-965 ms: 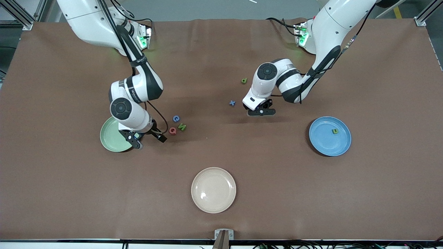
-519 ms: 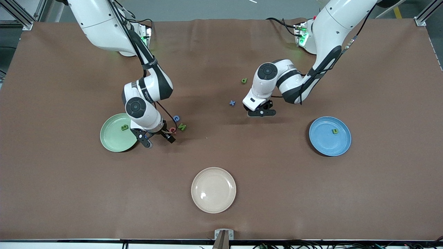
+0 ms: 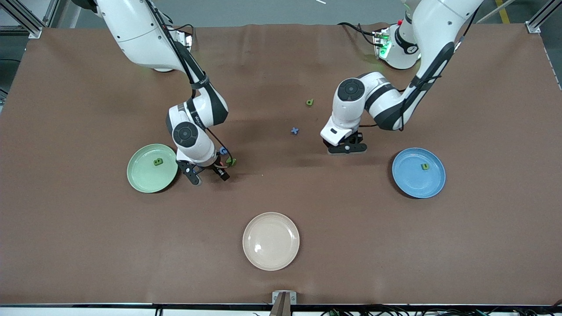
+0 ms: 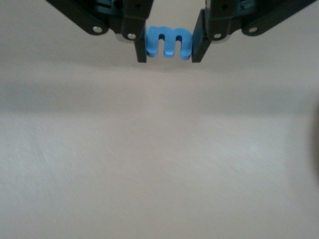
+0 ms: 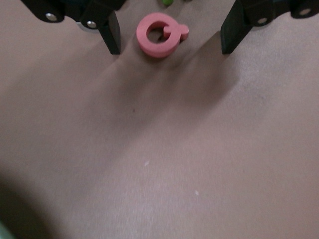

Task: Sort upper and lower case letters into plates
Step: 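Drop the m in the blue plate while the right gripper places q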

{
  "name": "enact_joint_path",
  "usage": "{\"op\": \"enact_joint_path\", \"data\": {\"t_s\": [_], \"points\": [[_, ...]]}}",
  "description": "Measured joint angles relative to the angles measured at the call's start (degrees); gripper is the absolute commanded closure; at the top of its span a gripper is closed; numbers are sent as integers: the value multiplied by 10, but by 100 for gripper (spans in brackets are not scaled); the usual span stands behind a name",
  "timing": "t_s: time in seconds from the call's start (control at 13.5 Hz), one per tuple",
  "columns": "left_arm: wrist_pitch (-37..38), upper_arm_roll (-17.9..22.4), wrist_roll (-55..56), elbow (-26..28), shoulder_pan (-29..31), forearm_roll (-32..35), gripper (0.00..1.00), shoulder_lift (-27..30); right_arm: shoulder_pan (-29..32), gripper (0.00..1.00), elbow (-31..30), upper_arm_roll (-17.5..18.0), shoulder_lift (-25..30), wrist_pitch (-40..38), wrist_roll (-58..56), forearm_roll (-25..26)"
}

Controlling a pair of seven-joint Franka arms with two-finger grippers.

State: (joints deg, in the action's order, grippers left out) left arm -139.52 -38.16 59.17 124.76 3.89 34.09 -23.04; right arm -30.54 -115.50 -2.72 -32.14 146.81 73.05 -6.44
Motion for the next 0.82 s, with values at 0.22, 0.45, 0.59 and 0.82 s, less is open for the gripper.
{"op": "enact_joint_path", "data": {"t_s": [0.22, 0.45, 0.59, 0.82], "points": [[37, -114, -70, 3, 161, 0, 83, 12, -2, 48, 1, 0, 0, 1, 6, 0], [60, -194, -146, 9, 306, -1, 83, 12, -2, 97, 2, -2, 6, -5, 6, 0], [61, -199, -189, 19, 353, -1, 82, 12, -2, 100, 2, -3, 8, -8, 6, -1], [61, -200, -243, 29, 404, -1, 82, 4, -2, 100, 3, -3, 8, -10, 6, -1]]}}
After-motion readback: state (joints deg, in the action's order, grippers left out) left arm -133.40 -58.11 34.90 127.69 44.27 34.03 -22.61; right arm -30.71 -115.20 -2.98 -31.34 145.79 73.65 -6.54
